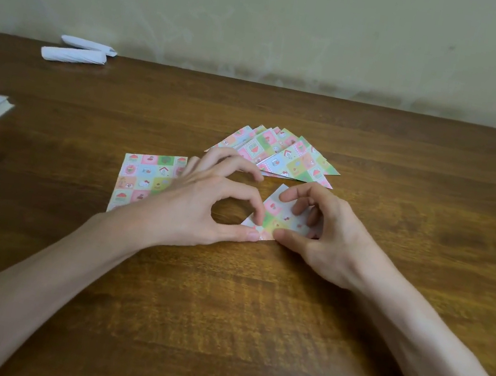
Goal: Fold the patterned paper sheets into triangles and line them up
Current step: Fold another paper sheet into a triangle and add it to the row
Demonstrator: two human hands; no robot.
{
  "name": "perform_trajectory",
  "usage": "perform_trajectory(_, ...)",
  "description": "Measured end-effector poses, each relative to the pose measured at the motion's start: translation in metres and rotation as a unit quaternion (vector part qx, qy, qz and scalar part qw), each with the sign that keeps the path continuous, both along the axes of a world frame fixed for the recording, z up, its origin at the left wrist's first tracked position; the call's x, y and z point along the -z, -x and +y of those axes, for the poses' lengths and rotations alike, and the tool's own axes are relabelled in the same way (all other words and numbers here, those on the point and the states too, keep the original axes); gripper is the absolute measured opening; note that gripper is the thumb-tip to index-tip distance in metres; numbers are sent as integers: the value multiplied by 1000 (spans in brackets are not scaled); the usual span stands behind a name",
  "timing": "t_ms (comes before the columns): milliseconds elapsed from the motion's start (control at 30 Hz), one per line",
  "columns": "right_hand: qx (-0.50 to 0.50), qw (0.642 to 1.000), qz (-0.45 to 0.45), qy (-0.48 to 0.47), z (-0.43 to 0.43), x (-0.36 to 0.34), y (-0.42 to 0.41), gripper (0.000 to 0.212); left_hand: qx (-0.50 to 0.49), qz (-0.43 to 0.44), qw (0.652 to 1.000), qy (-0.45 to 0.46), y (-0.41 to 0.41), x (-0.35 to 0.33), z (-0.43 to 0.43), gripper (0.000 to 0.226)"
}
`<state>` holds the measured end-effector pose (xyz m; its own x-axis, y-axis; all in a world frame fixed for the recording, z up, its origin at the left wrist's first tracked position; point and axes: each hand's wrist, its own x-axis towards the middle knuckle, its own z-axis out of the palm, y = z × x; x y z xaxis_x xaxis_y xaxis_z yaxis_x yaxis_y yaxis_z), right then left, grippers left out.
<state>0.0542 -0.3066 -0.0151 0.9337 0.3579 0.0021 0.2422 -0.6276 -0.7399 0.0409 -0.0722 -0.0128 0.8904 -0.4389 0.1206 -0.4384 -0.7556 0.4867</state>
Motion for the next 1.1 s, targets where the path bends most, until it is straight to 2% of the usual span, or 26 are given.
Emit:
perform_trajectory(133, 0, 1000, 5, -6, -4, -1, -3, 46, 15, 2, 1000, -1, 0, 1, 1, 31)
perform_trajectory(300, -8, 999, 30, -23, -10, -4, -8, 47, 43, 11, 999, 2, 1, 0, -1, 20)
perform_trajectory(433, -15, 992, 69, -100, -15, -5, -12, 53, 69, 8, 998, -8, 2, 1, -2, 26)
perform_trajectory(633, -31, 987, 93, -126, -23, -7, -18, 62, 73, 23, 997, -12, 1, 1, -1, 28)
perform_trajectory(833, -29, 985, 113, -126, -28, -13, -19, 65, 65, 20, 997, -26, 0, 2, 0, 32)
perform_trajectory(967, -40, 991, 92, -90, -30, -12, -19, 65, 62, 52, 996, -32, -2, -4, 5, 38)
perform_trajectory(1100, -38, 989, 102, -102, -31, -13, -20, 64, 75, 78, 994, -35, -4, -9, 10, 42)
